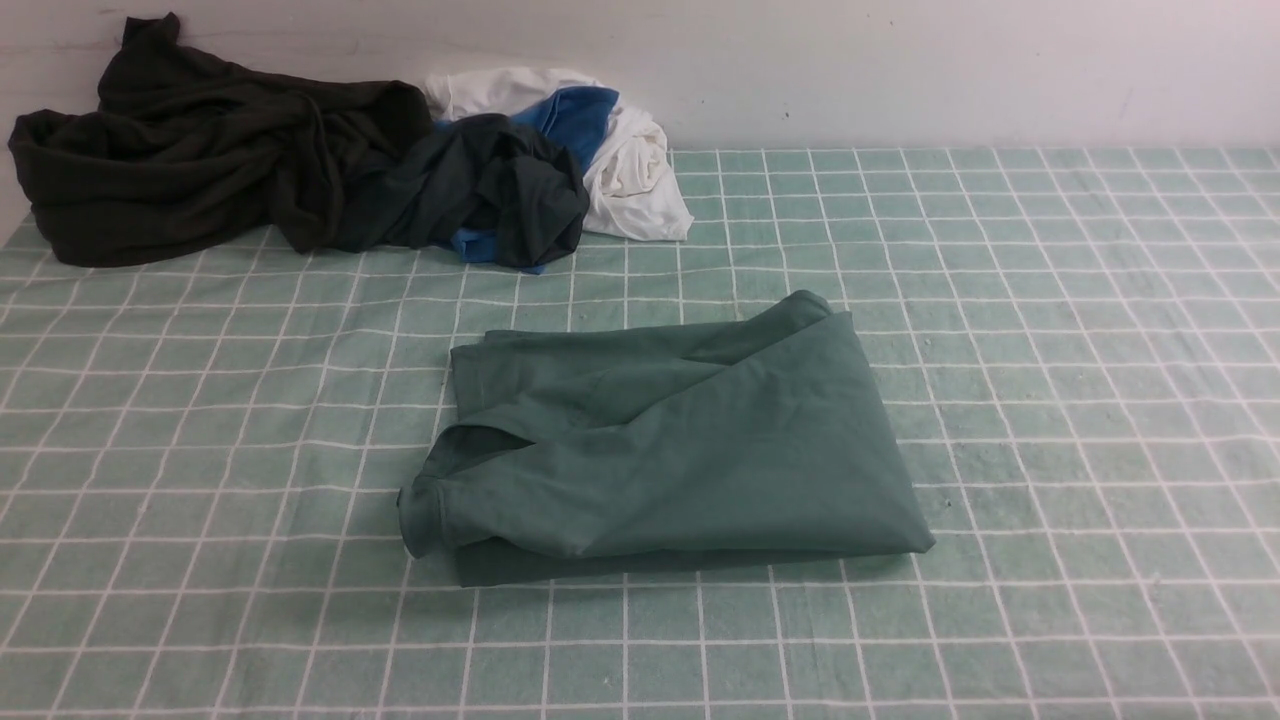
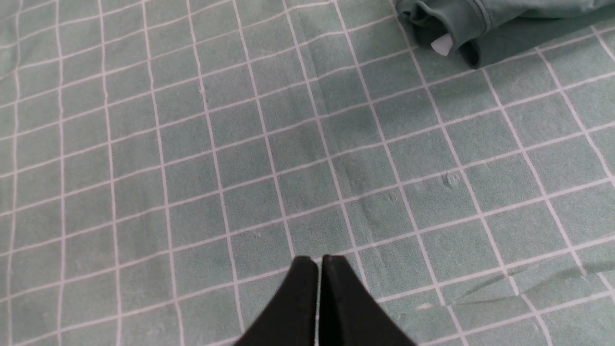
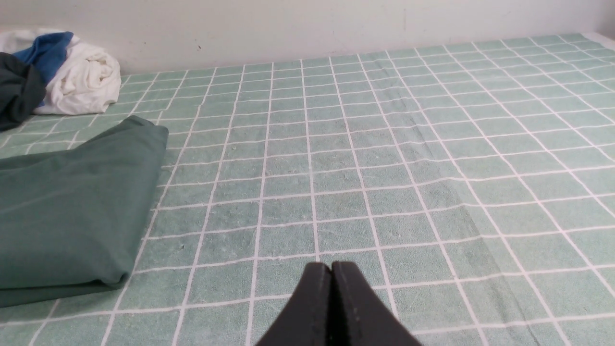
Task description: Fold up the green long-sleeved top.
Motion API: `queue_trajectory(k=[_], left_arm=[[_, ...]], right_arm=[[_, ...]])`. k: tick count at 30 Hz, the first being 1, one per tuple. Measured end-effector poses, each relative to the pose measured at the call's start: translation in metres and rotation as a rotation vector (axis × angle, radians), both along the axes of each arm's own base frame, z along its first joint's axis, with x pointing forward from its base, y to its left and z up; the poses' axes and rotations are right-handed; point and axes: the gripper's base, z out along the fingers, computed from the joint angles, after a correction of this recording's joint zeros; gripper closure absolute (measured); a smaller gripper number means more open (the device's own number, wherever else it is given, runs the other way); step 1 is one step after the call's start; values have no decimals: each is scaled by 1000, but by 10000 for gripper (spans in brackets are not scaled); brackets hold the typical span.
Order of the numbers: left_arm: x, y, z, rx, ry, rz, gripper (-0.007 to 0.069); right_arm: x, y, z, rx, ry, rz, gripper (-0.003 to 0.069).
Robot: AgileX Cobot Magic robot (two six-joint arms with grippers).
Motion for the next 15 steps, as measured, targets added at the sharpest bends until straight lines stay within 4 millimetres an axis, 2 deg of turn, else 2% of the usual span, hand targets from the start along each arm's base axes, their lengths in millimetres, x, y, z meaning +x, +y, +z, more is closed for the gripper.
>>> queue_trajectory(k=[15], left_arm=[[2, -3, 0, 20, -28, -85, 628]], right_arm=[[0, 0, 0, -1, 1, 0, 673]])
